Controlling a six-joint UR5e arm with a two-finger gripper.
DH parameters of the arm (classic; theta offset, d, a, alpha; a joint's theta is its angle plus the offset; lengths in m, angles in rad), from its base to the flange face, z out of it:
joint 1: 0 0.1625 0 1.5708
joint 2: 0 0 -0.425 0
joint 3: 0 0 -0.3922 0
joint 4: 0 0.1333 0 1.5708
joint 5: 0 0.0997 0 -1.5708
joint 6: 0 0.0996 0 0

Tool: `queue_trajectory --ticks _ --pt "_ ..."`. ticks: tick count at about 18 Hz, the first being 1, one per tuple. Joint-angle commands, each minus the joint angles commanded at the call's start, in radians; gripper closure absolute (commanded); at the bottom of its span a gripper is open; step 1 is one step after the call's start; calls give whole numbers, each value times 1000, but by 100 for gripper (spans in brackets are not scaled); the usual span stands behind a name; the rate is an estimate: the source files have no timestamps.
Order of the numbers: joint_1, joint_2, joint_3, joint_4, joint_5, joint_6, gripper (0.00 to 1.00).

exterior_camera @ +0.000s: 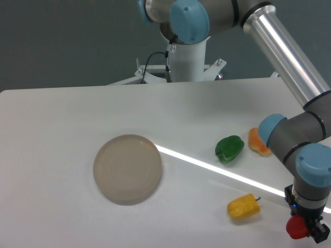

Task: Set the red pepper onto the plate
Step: 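Lower the gripper onto the red pepper and close it, then lift the red pepper and carry it over the plate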

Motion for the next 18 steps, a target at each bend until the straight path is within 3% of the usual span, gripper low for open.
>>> queue_trajectory --ticks 6,8,13,18 --pt "-18 9 -3 -2 -28 -8 56" --pt "-43 37 -20 -17 -43 -18 57" --pt "-93 193 -191 -86 -141 -23 57" --pt "-166 360 -383 -115 -149 -109 57"
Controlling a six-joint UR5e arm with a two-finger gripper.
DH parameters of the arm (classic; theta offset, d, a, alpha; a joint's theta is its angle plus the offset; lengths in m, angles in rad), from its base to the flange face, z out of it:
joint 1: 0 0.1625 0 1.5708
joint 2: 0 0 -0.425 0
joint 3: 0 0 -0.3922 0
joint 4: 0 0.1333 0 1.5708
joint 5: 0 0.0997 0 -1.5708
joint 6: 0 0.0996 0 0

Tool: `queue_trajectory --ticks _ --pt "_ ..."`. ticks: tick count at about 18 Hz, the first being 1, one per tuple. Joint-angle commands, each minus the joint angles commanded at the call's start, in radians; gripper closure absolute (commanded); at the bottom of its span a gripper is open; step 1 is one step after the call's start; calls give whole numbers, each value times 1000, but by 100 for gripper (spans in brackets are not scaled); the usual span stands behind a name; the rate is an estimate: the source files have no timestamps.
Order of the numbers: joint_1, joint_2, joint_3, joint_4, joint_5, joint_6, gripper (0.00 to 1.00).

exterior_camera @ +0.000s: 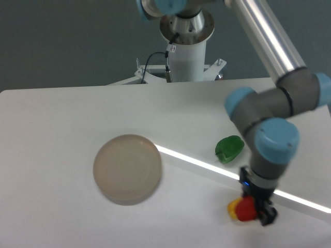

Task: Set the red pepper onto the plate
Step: 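Lift the red pepper and carry it over the plate, then lower the red pepper onto the plate and hold it there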

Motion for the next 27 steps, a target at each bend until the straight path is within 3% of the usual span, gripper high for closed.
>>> queue_trajectory --ticks 4,11,17,27 --pt "-90 104 -146 0 8 -155 57" --pt "-232 163 -296 20 12 -408 57" --pt "-325 108 -304 55 54 -551 57" --pt "-348 40 -304 136 52 -591 60"
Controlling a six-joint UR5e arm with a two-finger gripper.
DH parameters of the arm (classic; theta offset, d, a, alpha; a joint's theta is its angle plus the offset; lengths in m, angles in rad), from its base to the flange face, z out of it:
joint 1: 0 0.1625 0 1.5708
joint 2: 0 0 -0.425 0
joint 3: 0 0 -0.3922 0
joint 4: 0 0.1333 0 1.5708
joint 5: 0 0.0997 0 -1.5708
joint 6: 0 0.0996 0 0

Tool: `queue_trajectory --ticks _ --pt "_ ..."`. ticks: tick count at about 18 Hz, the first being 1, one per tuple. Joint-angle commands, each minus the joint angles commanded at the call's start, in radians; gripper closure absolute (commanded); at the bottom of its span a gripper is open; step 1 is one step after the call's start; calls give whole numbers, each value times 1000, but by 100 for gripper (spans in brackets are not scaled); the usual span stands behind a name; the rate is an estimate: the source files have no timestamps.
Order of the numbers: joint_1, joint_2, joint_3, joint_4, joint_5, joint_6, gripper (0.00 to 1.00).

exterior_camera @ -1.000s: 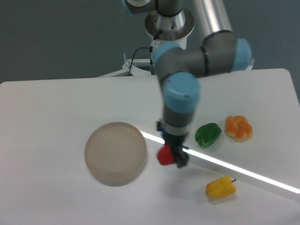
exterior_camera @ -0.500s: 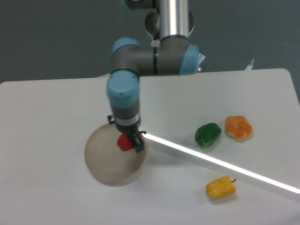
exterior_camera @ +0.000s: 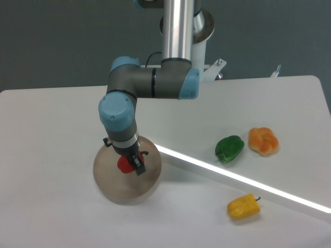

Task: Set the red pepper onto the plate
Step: 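Lower the red pepper onto the plate and hold it there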

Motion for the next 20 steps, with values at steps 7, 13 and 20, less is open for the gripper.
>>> queue_trajectory --ticks 7,13,20 --pt "-9 -21 0 8 17 8 59" --pt "-8 -31 2 11 18 31 59" --pt "-9 -38 0 11 18 41 59"
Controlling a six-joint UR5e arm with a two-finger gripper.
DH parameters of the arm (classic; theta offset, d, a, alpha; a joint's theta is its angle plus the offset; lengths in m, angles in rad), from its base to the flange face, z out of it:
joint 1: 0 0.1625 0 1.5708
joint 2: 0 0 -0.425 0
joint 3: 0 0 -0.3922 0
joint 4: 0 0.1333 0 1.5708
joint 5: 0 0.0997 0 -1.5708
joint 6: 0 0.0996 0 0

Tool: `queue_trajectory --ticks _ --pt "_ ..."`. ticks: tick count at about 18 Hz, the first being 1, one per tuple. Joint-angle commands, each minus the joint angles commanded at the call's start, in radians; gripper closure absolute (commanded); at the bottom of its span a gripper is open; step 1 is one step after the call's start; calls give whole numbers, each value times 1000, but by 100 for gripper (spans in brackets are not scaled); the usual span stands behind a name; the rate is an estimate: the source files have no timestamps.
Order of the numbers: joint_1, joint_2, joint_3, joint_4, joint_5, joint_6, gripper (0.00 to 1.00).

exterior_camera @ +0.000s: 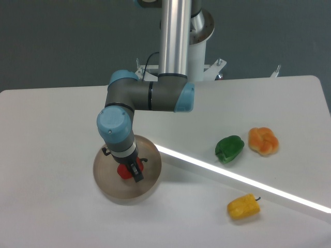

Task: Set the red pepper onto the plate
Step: 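Lower the red pepper onto the plate and hold it there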

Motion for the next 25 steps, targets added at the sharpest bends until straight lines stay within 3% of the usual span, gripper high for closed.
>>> queue_trajectory --ticks 19,25 --pt "-5 2 -11 0 0 -3 58" --pt "-5 0 -15 0 0 -3 51"
